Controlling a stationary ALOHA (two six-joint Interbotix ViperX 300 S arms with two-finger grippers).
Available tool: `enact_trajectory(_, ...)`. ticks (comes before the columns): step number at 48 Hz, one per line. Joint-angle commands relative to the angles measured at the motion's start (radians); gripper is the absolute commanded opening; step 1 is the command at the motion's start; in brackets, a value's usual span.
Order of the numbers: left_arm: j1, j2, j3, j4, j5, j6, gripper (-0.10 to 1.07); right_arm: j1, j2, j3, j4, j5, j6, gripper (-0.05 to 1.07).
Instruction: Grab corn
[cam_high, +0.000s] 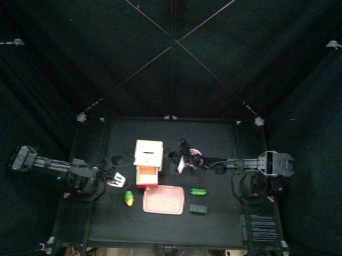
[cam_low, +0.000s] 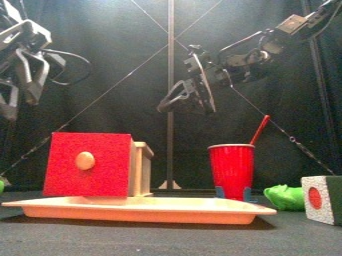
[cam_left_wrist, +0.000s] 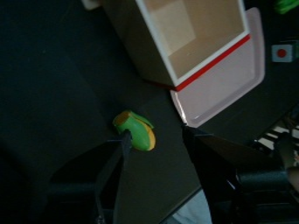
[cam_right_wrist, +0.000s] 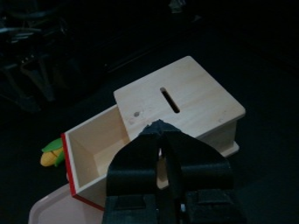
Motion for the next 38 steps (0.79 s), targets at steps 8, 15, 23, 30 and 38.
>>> enact_trajectory(8,-0.08,0.083,-0.017,0.044,-0.006,-0.146,0.88,0.005,-0.046,0.006,-0.005,-0.02,-0.003,0.03)
enact_trajectory(15,-0.08,0.138,-0.005,0.037,-0.021,-0.153,0.88,0.008,-0.046,0.008,-0.011,-0.028,-0.003,0.03)
enact_trajectory(23,-0.08,0.176,-0.003,0.034,-0.083,-0.158,0.88,0.009,-0.049,0.015,-0.017,-0.028,-0.003,0.03)
enact_trajectory(30,-0.081,0.212,0.003,0.021,-0.178,-0.158,0.88,0.009,-0.052,0.023,-0.017,-0.028,-0.003,0.03)
enact_trajectory(38,-0.08,0.247,0.025,0.02,-0.253,-0.147,0.9,0.011,-0.055,0.029,-0.017,-0.028,-0.003,0.03)
